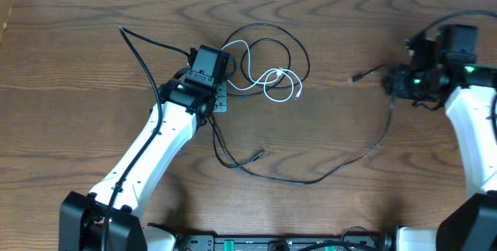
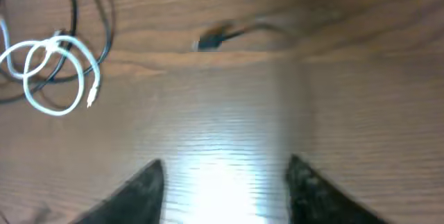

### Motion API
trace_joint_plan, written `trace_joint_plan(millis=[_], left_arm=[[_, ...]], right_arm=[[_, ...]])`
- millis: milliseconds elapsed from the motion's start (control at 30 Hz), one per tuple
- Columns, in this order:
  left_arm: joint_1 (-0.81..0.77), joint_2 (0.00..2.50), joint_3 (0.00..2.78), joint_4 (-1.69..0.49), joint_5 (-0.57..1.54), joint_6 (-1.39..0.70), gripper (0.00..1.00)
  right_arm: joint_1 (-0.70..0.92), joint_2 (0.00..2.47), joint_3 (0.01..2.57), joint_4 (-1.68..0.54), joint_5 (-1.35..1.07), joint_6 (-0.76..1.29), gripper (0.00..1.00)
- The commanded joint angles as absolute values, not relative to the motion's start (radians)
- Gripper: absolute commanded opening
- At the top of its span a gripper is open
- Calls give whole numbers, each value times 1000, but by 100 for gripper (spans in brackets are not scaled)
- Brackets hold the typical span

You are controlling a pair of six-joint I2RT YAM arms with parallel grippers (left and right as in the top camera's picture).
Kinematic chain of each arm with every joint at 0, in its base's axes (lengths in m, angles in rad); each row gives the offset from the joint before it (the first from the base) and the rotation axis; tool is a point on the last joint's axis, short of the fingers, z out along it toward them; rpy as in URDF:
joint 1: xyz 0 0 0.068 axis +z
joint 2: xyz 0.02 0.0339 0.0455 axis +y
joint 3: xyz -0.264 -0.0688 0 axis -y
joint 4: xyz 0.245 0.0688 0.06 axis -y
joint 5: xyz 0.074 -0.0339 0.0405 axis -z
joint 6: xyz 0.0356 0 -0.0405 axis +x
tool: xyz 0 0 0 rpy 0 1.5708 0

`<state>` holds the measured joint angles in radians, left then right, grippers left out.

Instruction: Untangle cables

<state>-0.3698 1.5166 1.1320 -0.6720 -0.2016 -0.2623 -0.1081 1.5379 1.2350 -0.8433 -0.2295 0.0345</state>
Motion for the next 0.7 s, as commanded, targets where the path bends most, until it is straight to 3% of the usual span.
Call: trace_joint_plan(millis=[0, 167, 467, 667], left_arm=[[-365, 1500, 1158, -673, -222, -268, 7], [-365, 1500, 1158, -673, -223, -266, 7], [-364, 1500, 1158, -733, -509, -257, 7], [-365, 1500, 1158, -724, -536, -263, 7]], right_arm=[[-38, 1524, 1253, -850, -262, 9, 61], [112, 1524, 1253, -861, -495, -54, 68], [382, 1536, 1214, -767, -496, -54, 70], [522, 1589, 1139, -619, -497, -53, 73]])
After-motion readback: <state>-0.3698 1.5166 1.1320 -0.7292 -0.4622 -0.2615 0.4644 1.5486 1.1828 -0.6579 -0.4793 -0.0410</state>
